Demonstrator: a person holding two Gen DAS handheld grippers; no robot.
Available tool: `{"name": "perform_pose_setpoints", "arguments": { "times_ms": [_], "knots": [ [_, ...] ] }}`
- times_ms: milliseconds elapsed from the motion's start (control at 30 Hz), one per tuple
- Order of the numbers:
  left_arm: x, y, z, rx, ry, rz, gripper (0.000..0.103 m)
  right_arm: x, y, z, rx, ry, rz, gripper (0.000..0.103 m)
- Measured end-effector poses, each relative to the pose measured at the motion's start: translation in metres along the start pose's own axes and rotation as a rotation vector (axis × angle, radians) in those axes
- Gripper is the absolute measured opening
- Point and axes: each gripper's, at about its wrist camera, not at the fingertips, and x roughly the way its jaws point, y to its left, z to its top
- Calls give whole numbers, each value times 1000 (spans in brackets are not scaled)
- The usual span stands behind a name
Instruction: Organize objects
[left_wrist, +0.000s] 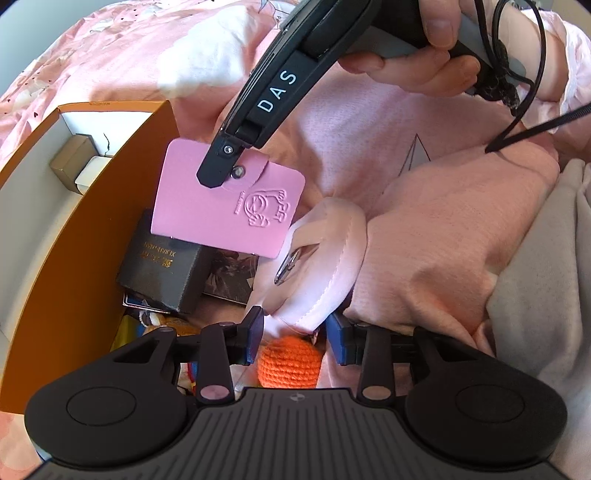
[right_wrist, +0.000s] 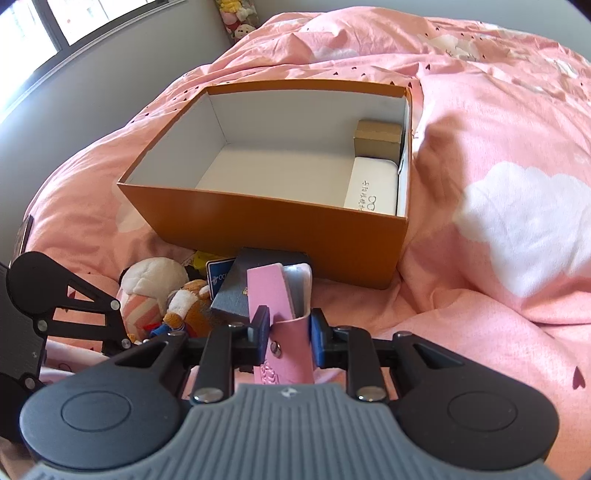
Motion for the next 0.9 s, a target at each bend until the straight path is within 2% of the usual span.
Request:
{"name": "perform_pose_setpoints", "arguments": {
  "times_ms": [300,433,533,633,700,900],
  "knots": [
    [8,15,-1,-83,-45,-68,51,27,-33,2,197,60,119,31],
    [8,12,1,-61,-74,-60,51,25,-35,2,219,58,119,26],
    [6,8,4,-4,-96,-39,51,9,-29,2,182,30,80,24],
    [5,12,6,-5,-95,-55,46,-3,-28,1,161,16,34,24],
    [2,21,6,-63,-114,-72,38,-10,-32,0,163,4,21,23],
    [-11,52,-2,-392,-179,-91,24,-32,-35,-1,180,-54,10,22]
  ]
}}
